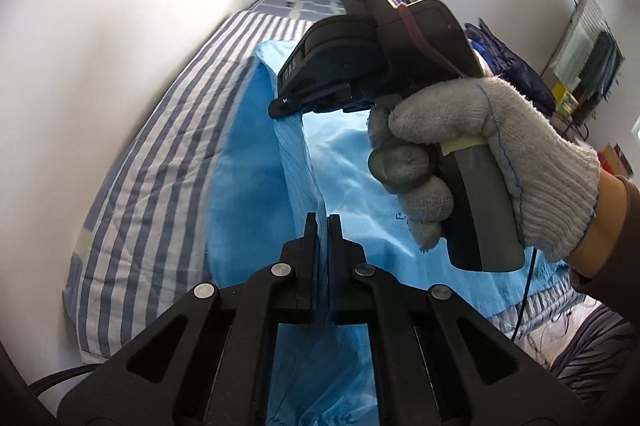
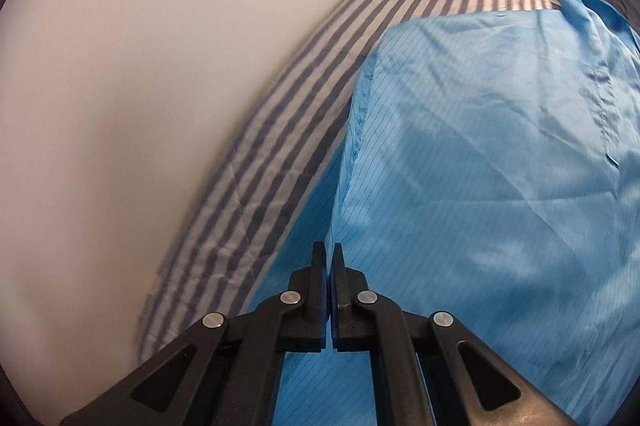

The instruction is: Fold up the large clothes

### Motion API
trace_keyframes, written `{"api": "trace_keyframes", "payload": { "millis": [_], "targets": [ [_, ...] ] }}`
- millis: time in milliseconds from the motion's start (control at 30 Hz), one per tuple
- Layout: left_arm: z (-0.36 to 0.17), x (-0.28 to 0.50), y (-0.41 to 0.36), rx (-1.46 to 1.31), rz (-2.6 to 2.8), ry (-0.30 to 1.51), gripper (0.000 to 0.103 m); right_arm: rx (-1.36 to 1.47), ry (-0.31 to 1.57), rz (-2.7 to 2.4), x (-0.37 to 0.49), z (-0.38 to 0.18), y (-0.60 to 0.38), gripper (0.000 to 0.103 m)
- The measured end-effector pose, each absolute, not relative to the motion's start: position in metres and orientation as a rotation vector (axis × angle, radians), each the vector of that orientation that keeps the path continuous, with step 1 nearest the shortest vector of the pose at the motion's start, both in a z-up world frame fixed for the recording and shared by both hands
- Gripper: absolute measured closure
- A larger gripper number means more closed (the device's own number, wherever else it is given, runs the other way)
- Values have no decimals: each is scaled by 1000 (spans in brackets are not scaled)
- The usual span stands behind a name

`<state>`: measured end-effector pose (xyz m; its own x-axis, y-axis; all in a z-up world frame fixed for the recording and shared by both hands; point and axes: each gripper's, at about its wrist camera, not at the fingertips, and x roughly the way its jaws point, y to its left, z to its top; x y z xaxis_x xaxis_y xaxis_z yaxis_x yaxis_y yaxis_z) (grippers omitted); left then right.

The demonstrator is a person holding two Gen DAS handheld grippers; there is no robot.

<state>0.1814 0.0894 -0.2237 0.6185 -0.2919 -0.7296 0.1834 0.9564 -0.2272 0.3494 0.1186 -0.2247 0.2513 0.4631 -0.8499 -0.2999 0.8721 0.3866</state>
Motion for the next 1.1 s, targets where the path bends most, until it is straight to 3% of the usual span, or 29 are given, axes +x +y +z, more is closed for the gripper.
{"api": "trace_keyframes", "payload": {
  "millis": [500, 800, 867, 933, 967, 1033, 1100],
  "targets": [
    [-220, 177, 24, -16, -414, 885, 103, 553, 1087, 480, 303, -218, -16, 103],
    [-228, 164, 98, -245, -294, 926, 103, 436, 1105, 612, 323, -213, 33, 103],
    [-240, 165, 125, -317, -252, 969, 103, 395, 1140, 643, 331, -216, 60, 97],
    [-252, 165, 145, -344, -190, 997, 103, 361, 1144, 633, 336, -216, 75, 72],
    [-259, 164, 154, -348, -170, 1016, 102, 358, 1142, 639, 336, -217, 77, 72],
    [-272, 164, 170, -363, -148, 1052, 98, 351, 1146, 634, 337, -221, 78, 72],
    [-277, 165, 177, -372, -140, 1049, 75, 311, 1161, 604, 339, -228, 77, 72]
  ]
}}
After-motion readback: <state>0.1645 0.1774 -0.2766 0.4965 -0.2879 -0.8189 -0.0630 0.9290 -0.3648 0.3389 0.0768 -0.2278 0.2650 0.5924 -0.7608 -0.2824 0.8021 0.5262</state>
